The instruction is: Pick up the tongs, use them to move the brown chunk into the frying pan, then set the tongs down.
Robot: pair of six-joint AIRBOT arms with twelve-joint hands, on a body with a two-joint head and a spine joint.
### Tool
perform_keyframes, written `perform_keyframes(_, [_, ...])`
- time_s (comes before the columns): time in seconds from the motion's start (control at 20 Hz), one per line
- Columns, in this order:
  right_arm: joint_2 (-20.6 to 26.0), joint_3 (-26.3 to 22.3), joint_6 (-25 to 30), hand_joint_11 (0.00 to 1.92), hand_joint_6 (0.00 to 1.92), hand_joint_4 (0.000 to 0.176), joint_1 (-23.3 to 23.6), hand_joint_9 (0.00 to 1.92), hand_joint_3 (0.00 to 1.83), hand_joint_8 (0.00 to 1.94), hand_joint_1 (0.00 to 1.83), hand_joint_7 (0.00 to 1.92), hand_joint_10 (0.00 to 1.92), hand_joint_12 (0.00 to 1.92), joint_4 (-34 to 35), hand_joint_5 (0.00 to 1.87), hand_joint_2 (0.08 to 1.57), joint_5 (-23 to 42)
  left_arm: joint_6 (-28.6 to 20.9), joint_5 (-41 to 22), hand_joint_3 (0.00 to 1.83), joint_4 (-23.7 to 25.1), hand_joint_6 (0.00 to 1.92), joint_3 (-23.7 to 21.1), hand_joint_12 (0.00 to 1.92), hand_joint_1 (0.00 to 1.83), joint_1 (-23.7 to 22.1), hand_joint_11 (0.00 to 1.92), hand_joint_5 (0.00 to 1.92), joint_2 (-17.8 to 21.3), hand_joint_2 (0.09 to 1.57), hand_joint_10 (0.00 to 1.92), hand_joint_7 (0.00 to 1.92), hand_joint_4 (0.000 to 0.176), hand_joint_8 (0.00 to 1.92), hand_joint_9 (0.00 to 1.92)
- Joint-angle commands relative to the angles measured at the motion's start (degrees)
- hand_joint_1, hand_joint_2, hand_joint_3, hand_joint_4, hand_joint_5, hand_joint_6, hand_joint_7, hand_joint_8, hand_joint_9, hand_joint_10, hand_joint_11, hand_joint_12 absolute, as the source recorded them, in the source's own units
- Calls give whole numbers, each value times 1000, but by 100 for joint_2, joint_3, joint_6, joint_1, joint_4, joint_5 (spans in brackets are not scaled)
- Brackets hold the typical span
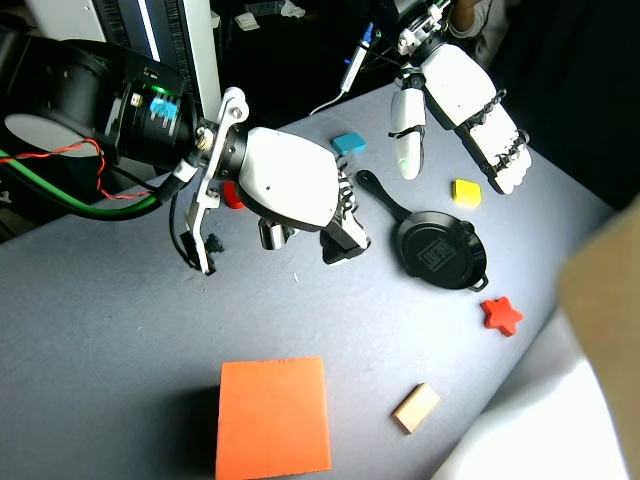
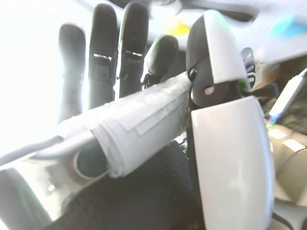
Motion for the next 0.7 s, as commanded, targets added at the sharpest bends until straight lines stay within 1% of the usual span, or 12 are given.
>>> perform_keyframes(0.0, [8, -18, -483, 514, 1342, 0, 36, 770, 4, 205, 1083, 1042, 770, 1524, 316, 736, 1239, 748, 37, -304, 0, 496, 0, 8, 0, 0, -89, 0, 0, 48, 1121, 0, 0, 0, 0, 0])
perform_keyframes(0.1, [-26, -78, -1325, 523, 1331, 0, 22, 771, 0, 211, 1088, 1043, 770, 1521, 1065, 743, 1236, 878, 225, -268, 0, 433, 0, 53, 0, 0, -275, 0, 0, 55, 1121, 0, 0, 0, 0, 0])
perform_keyframes(0.15, [-26, -109, -1501, 522, 1321, 0, 34, 770, 0, 212, 1091, 1040, 766, 1512, 1241, 750, 1233, 901, 286, -249, 0, 406, 0, 68, 0, 0, -330, 0, 0, 60, 1121, 0, 0, 0, 0, 0])
perform_keyframes(0.2, [-28, -170, -1886, 523, 1320, 0, 76, 770, 0, 212, 1090, 1037, 764, 1510, 1598, 751, 1232, 983, 433, -214, 0, 351, 0, 109, 1, 0, -475, 3, 0, 63, 1122, 0, 0, 0, 0, 0])
perform_keyframes(0.35, [-181, -227, -3157, 523, 1321, 0, 222, 770, 0, 212, 1090, 1037, 763, 1510, 2808, 750, 1233, 1419, 649, -202, 0, 273, 0, 181, 2, 0, -724, 3, 0, 64, 1122, 0, 0, 0, 0, 0])
perform_keyframes(0.45, [-313, -228, -3609, 511, 1330, 0, 267, 771, 1, 212, 1086, 1030, 759, 1524, 3284, 744, 1235, 1657, 666, -190, 0, 234, 0, 192, 4, 0, -753, 8, 0, 64, 1127, 0, 0, 0, 0, 0])
perform_keyframes(0.55, [-395, -276, -3838, 512, 1299, 0, 317, 790, 0, 218, 1094, 1046, 754, 1521, 3755, 765, 1224, 1802, 666, -183, 1, 231, 0, 191, 1, 0, -763, 1, 0, 65, 1131, 0, 0, 0, 0, 0])
perform_keyframes(0.65, [-432, -404, -3897, 505, 1311, 0, 344, 777, 0, 221, 1092, 1036, 758, 1530, 3978, 757, 1228, 2040, 666, -179, 2, 231, 0, 192, 0, 0, -763, 2, 0, 67, 1134, 0, 0, 0, 0, 0])
